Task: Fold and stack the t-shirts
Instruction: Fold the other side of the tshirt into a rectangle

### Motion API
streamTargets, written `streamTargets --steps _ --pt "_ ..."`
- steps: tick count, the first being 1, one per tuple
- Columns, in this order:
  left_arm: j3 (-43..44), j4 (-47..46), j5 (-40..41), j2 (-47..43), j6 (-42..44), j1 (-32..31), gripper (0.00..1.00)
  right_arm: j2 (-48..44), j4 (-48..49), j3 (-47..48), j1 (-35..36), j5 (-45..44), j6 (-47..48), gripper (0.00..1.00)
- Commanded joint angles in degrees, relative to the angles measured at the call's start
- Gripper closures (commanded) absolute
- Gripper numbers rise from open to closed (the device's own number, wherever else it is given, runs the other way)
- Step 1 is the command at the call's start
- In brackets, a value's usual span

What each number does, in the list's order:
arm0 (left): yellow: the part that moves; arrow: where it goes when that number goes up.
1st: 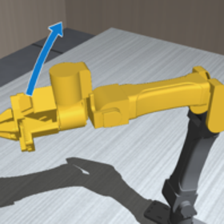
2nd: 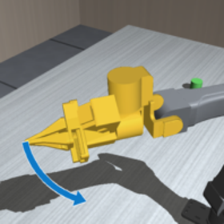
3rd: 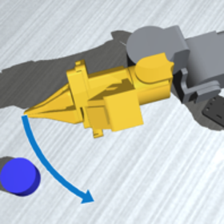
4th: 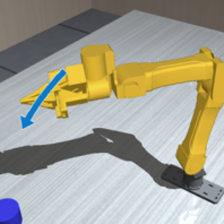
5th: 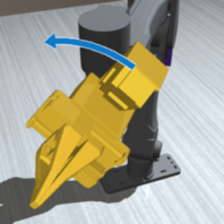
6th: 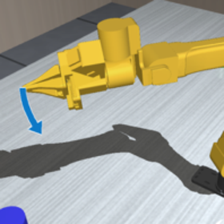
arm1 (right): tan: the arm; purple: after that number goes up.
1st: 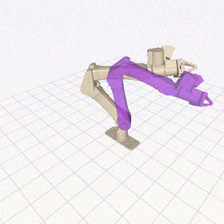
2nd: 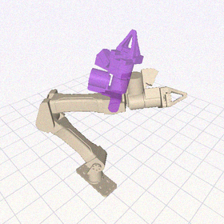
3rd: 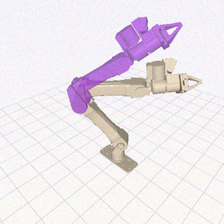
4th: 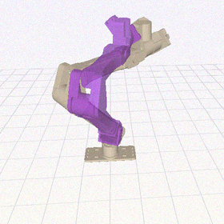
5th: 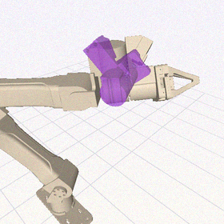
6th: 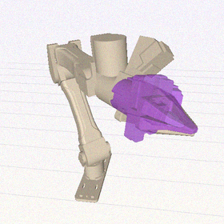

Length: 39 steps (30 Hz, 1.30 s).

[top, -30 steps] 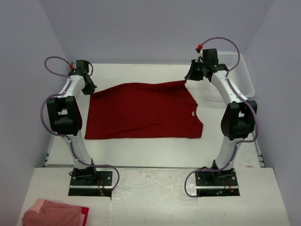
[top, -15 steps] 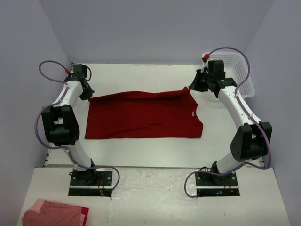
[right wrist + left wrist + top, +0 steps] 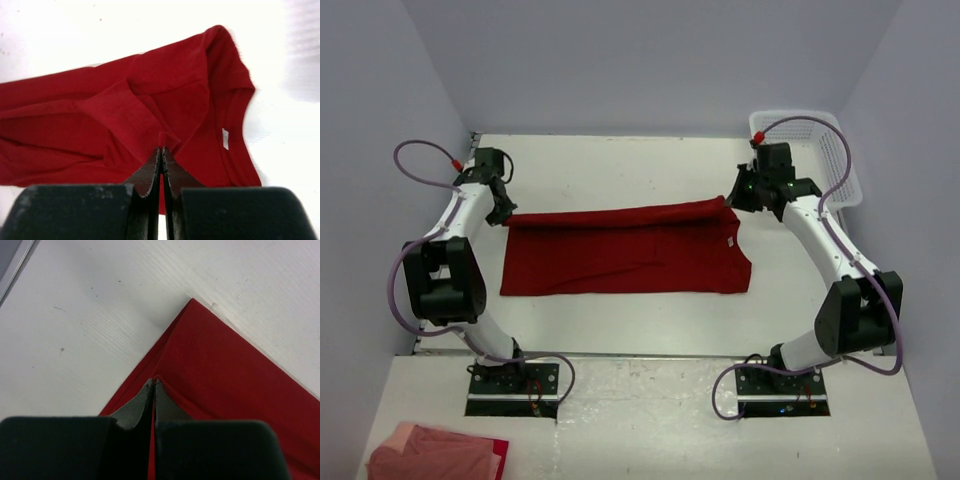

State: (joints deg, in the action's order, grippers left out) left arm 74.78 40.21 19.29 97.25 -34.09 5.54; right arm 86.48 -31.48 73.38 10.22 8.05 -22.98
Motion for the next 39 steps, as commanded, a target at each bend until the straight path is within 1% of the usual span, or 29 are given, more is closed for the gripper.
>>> streamTargets --steps 1,15,19,21,22,23,24,25,26,27,28,29,31,32,33,34,35,36,37,38,39 --pt "-1.5 0.3 3.7 -2.2 -1.9 0.3 1.0 -3.1 -1.3 -1.4 0.2 -4.5 -1.8 1.0" --pt "-6.0 -0.1 4.1 -1.8 -2.1 0.5 1.0 -5.7 -0.8 -8.8 2.1 -5.2 -2.9 1.0" --pt "-7.6 0.0 2.7 -2.0 -2.7 0.4 1.0 -7.4 -0.9 -11.1 2.9 -5.3 -3.4 1.0" --pt "-10.0 -0.1 1.5 -2.9 -3.8 0.4 0.91 -8.9 -1.2 -13.3 3.6 -5.3 -4.1 1.0" --pt "-11.2 -0.6 1.6 -5.0 -4.6 0.3 0.84 -10.0 -1.4 -14.1 4.6 -5.2 -5.0 1.0" --pt "-13.4 -0.9 2.2 -6.3 -5.3 -0.1 0.8 -12.8 -1.6 -16.1 5.6 -5.7 -5.7 0.96" --pt "-14.4 -0.9 3.9 -7.7 -6.0 -0.5 0.76 -14.7 -1.9 -17.3 6.8 -6.6 -6.8 0.89" --pt "-15.1 -0.7 5.2 -10.9 -7.0 -1.2 0.66 -16.5 -2.1 -18.3 9.6 -8.0 -7.2 0.74" --pt "-15.5 0.8 8.8 -12.4 -7.9 -3.2 0.59 -19.9 -2.4 -19.7 11.0 -9.8 -7.9 0.68" --pt "-15.0 1.8 10.6 -14.0 -8.9 -4.3 0.52 -21.3 -2.9 -20.1 11.9 -10.5 -8.6 0.62" --pt "-14.3 3.1 12.6 -16.5 -11.0 -4.9 0.48 -22.5 -3.3 -20.0 13.0 -10.3 -9.2 0.52" --pt "-12.4 3.8 15.4 -17.6 -11.5 -8.0 0.47 -23.6 -4.2 -19.0 13.2 -10.5 -9.2 0.49" --pt "-9.6 3.7 16.1 -18.6 -11.4 -9.2 0.47 -23.2 -4.9 -17.2 13.2 -10.7 -8.2 0.41" --pt "-6.6 2.7 14.7 -18.0 -10.7 -10.0 0.47 -21.5 -5.0 -15.5 13.2 -11.9 -8.0 0.36" --pt "-5.1 2.2 13.6 -16.9 -9.9 -10.2 0.46 -20.1 -3.7 -14.8 13.2 -12.7 -7.7 0.34" --pt "-4.0 2.2 11.9 -13.7 -9.4 -10.3 0.48 -18.1 -3.2 -13.8 13.1 -13.0 -6.1 0.34" --pt "-2.4 0.7 9.6 -11.9 -8.9 -10.4 0.52 -15.6 -2.8 -10.7 13.0 -13.8 -5.8 0.34" --pt "-1.7 -0.1 4.1 -9.7 -7.7 -10.5 0.59 -9.5 -2.0 -9.0 12.1 -12.7 -5.1 0.35" --pt "-1.2 -1.1 1.6 -5.4 -7.1 -10.5 0.93 -6.1 -1.9 -7.1 11.8 -10.5 -4.6 0.36" --pt "0.3 -1.3 -0.5 -3.2 -6.7 -10.6 1.0 -2.8 -1.5 -3.3 11.4 -8.0 -4.1 0.41" --pt "0.8 -1.4 -3.4 -1.1 -6.4 -10.8 1.0 3.2 -1.2 -1.5 11.1 -6.4 -4.2 0.48"
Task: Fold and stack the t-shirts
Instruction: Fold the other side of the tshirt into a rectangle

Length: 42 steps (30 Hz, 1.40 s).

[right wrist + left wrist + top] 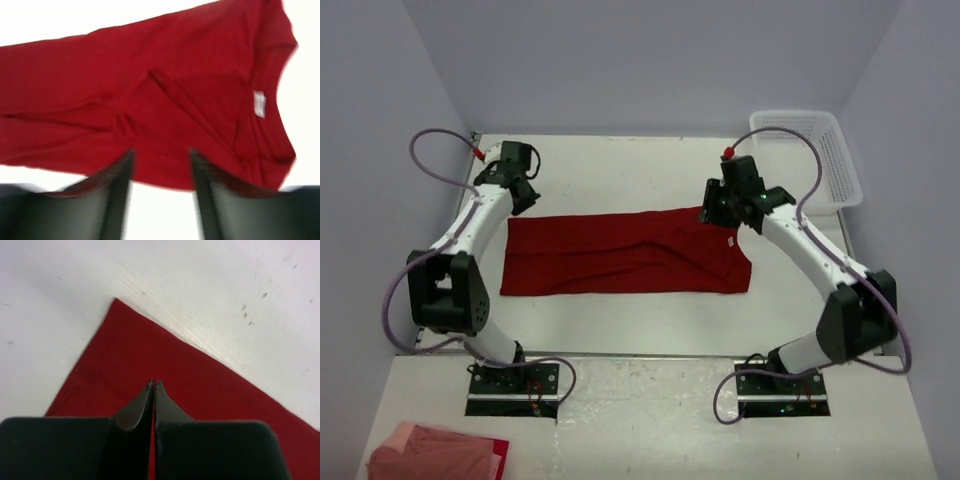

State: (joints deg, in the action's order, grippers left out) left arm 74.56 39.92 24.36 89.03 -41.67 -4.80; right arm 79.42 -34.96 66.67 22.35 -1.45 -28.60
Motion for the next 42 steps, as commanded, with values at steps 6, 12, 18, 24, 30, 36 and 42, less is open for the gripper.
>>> streamTargets --steps 6,12,18,24,30,36,42 --pt "0.0 -4.4 -14.2 12.9 3.4 -1.0 1.0 22.4 3.2 14.4 -1.3 10.3 3.3 1.0" --pt "-0.6 -5.6 -14.5 13.5 5.8 -0.9 1.0 27.8 2.4 18.9 -2.4 16.4 7.2 0.66" --pt "-1.2 -5.9 -14.3 13.8 6.2 -0.9 1.0 30.7 0.2 22.3 -3.2 17.2 8.0 0.47" --pt "-1.2 -5.9 -15.3 14.5 6.2 -0.9 1.0 31.2 1.9 19.9 -3.1 18.8 7.2 0.54" --pt "-0.8 -5.9 -15.7 14.3 6.3 -0.9 1.0 31.5 4.3 16.8 -3.0 20.1 6.8 0.62" --pt "-1.2 -6.2 -16.0 14.4 6.3 -0.9 1.0 32.6 6.1 14.6 -2.9 20.9 6.5 0.62" --pt "-1.4 -6.3 -16.4 14.2 6.3 -0.9 1.0 35.5 5.9 16.8 -2.7 21.5 7.1 0.62"
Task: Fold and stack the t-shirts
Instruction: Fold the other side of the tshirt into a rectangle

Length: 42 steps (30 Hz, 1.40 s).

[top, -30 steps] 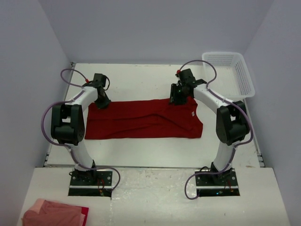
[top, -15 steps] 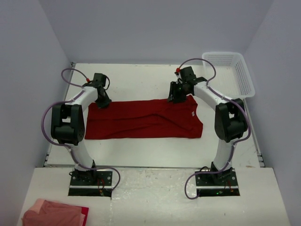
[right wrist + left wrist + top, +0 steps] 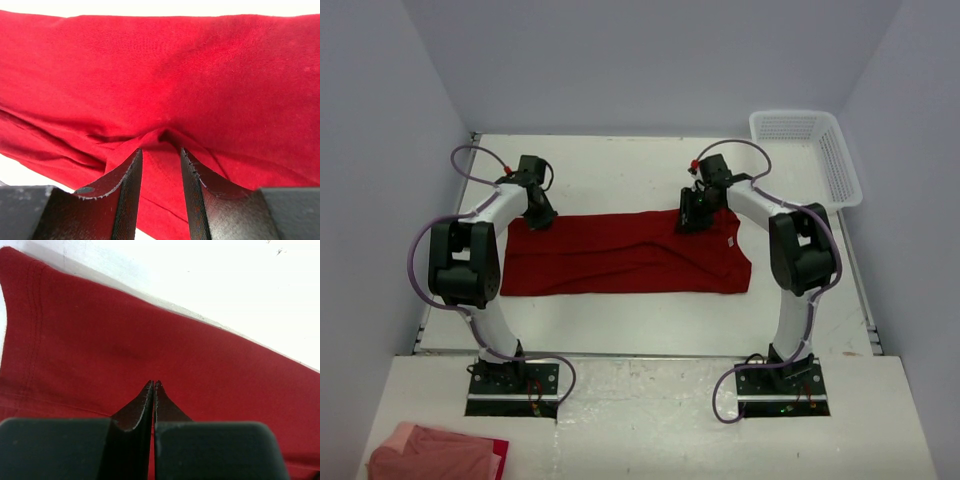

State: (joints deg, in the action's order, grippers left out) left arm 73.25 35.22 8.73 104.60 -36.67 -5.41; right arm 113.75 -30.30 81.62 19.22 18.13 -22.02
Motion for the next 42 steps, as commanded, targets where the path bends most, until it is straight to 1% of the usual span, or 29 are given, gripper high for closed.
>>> streamTargets --steps 1,9,18,28,31,32,34,38,41,42 --pt "0.0 -1.6 -0.8 -1.4 1.3 -0.4 1.0 1.6 1.1 2.2 0.4 2.1 0.4 0.62" --pt "-0.7 -2.4 -1.3 -1.4 1.5 -0.3 1.0 4.7 0.0 6.0 0.6 2.7 1.4 0.62" --pt "-1.3 -3.0 -2.1 -1.1 1.4 -0.3 1.0 5.4 -1.2 8.4 1.1 2.4 1.8 0.64" --pt "-1.1 -2.9 -2.1 -1.4 1.5 -0.4 1.0 4.7 -0.1 6.4 1.7 2.8 1.5 0.74" --pt "-1.0 -2.9 -2.0 -1.3 1.5 -0.3 1.0 4.8 -0.4 6.5 1.6 2.3 1.5 0.86" --pt "-1.0 -2.9 -2.0 -1.2 1.5 -0.4 1.0 4.7 -0.5 6.5 1.7 2.5 1.5 0.94" --pt "-1.1 -2.9 -2.1 -1.2 1.4 -0.3 1.0 4.0 0.1 6.1 1.9 2.2 1.5 1.0" --pt "-1.2 -2.8 -2.2 -1.4 1.2 -0.4 1.0 2.4 0.2 4.7 2.3 1.1 1.5 1.0" --pt "-1.3 -2.6 -2.1 -2.2 1.3 -0.3 1.0 -0.5 0.6 1.7 3.3 0.2 0.9 1.0" --pt "-1.4 -2.4 -2.0 -2.6 1.2 -0.3 1.0 -3.0 0.4 0.6 3.8 -0.5 0.0 1.0"
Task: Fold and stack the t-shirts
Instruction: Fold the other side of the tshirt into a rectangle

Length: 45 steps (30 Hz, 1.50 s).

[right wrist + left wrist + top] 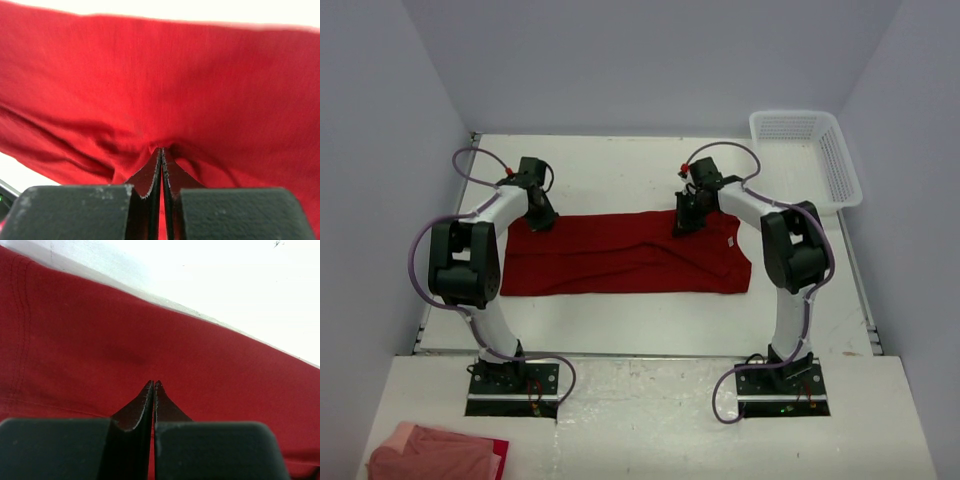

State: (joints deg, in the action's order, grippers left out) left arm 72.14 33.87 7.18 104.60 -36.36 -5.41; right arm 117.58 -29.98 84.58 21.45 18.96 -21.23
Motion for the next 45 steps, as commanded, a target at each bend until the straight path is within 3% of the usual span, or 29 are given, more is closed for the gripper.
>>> streamTargets --steps 1,5,8,14,19,22,25,30,33,45 --pt "-0.4 -0.8 -0.2 -2.9 0.9 -0.3 1.0 -8.8 0.3 -6.0 2.4 -1.9 -1.4 1.0" --pt "-1.5 -0.7 0.4 -4.7 1.0 -0.3 1.0 -23.6 2.2 -20.7 11.7 -8.8 -6.5 0.96" --pt "-2.8 -1.2 1.0 -6.0 1.0 -0.3 1.0 -39.5 5.5 -34.7 17.8 -11.2 -11.8 0.59" --pt "-2.3 -1.0 0.6 -4.8 1.2 -0.4 1.0 -51.8 7.7 -43.3 21.5 -18.0 -13.5 0.35" --pt "-1.5 -0.9 0.2 -4.8 1.1 -0.3 1.0 -43.3 4.8 -34.5 19.1 -25.8 -9.4 0.36" --pt "-1.5 -0.6 0.2 -5.0 1.6 -0.4 1.0 -30.0 2.1 -24.7 15.3 -26.0 -6.9 0.36" --pt "-1.9 -0.6 0.3 -5.5 1.9 -0.3 1.0 -23.1 2.2 -16.9 12.4 -23.7 -4.9 0.37" --pt "-2.5 -1.1 -0.4 -5.5 2.3 -0.4 1.0 -10.1 -1.0 -4.3 9.0 -21.2 -1.2 0.51" --pt "-2.4 -1.4 -1.3 -5.0 2.3 -0.4 1.0 -6.5 -1.8 -1.6 8.0 -19.6 -0.6 0.64" --pt "-1.6 -1.6 -2.1 -3.8 2.5 -0.4 1.0 -3.9 -1.2 -2.3 7.1 -19.2 -0.1 0.7"
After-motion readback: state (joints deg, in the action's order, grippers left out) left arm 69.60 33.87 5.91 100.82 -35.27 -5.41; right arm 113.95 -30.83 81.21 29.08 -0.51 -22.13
